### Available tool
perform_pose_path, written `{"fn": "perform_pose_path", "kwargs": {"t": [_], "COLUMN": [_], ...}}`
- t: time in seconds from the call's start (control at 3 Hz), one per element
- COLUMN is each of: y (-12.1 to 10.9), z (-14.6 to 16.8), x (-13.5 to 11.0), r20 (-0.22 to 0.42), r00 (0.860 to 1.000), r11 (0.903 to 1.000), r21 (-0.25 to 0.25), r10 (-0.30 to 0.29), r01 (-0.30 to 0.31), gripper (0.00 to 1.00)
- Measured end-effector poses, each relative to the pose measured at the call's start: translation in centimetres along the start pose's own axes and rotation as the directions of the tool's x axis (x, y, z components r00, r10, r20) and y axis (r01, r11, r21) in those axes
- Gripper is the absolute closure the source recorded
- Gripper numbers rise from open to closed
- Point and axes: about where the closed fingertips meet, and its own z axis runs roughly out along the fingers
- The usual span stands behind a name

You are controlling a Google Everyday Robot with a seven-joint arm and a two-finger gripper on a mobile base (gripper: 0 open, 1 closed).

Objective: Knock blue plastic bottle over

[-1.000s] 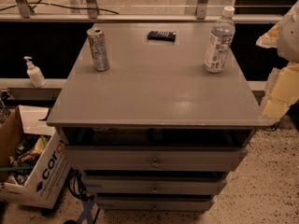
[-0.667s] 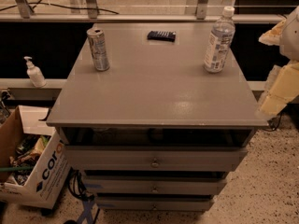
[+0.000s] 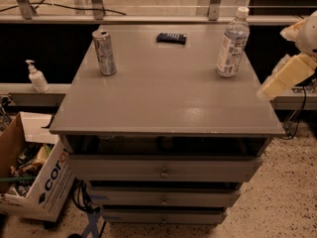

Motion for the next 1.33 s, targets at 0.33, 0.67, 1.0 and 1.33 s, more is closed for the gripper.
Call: {"fn": "perform_pose_path", "kwargs": {"t": [0.33,0.67,1.0,1.33], "y": [-2.8,-4.9,-4.8,-5.1], "z": [2.1,4.0,4.4,5.6], "x": [0.6,0.2,0.0,-0.3], "r20": [0.102,0.229,0.241,0.281], "r00": [0.987,0.953,0.947,0.934], "r11": [0.9928,0.9797,0.9776,0.9756], "r21": [-0.008,-0.042,-0.057,-0.056], "r10": [0.120,0.201,0.211,0.220], "r01": [-0.120,-0.196,-0.203,-0.213], "gripper": [0.00,0.00,0.00,0.00]}}
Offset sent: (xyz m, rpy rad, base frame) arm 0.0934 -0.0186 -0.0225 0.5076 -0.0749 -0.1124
